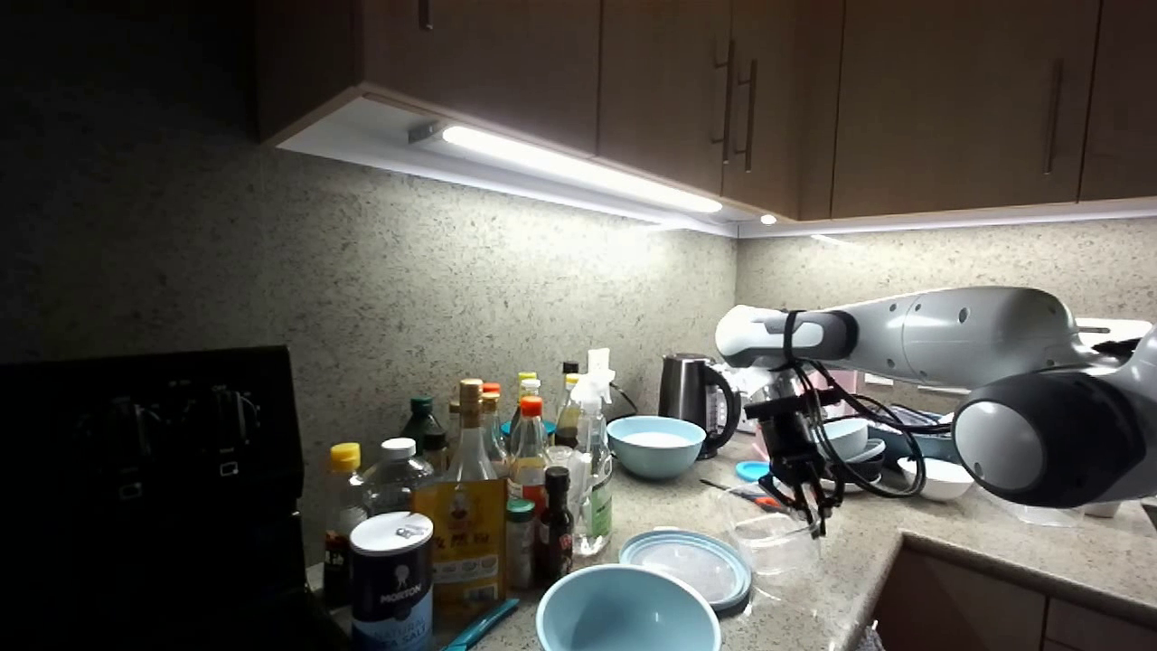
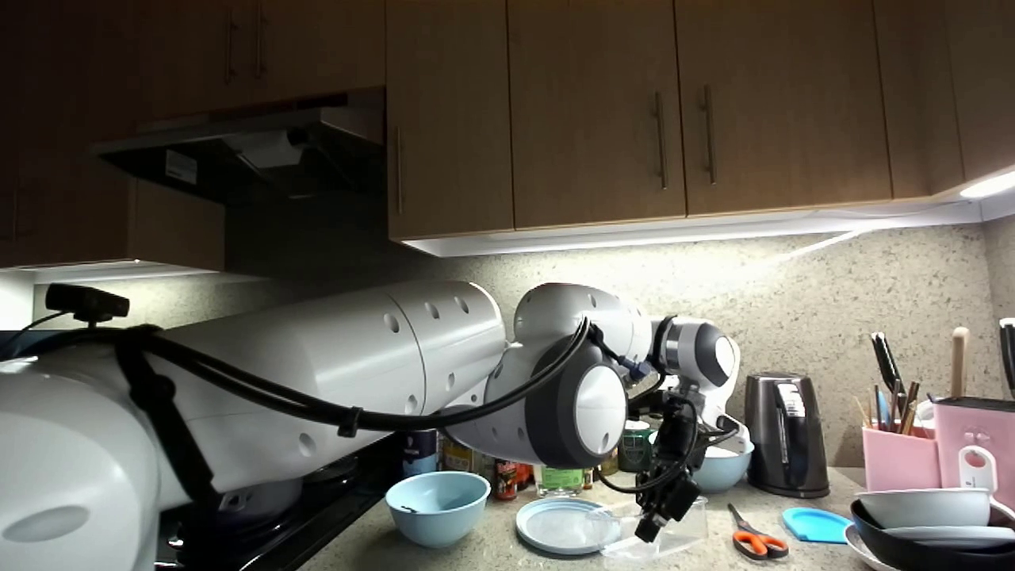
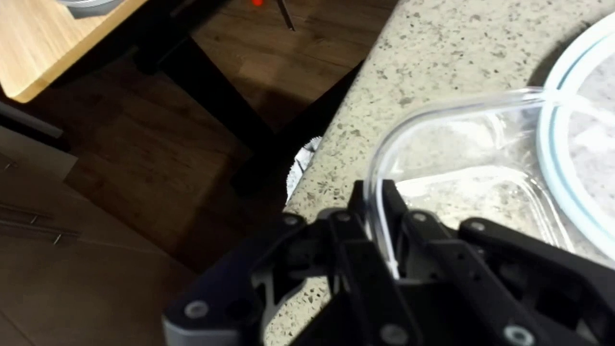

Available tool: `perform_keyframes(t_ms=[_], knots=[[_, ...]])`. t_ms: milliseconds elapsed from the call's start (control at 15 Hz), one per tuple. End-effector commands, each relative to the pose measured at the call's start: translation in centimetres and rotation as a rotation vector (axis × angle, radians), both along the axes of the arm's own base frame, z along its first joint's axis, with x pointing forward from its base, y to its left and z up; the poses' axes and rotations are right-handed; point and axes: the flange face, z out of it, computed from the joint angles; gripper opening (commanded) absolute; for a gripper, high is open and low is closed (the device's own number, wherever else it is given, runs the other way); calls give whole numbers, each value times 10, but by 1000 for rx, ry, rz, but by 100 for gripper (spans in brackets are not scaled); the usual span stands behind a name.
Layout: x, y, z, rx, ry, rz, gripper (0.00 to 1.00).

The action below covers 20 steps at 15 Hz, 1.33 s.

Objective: Pick up the spoon and put it in the bowl

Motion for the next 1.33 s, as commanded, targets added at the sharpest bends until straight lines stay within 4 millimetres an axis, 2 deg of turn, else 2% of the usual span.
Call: perform_keyframes(t_ms=[0, 467, 533, 600, 800, 867, 1267], knots=[[9, -9, 2, -10, -40, -188, 8], [33, -20, 6, -78, -147, -486, 8], [27, -14, 5, -82, -101, -434, 6], [28, -16, 6, -73, -127, -401, 9], [28, -15, 6, -74, -125, -401, 9], [27, -16, 6, -80, -116, -423, 6], [26, -27, -10, -98, -9, -696, 7]])
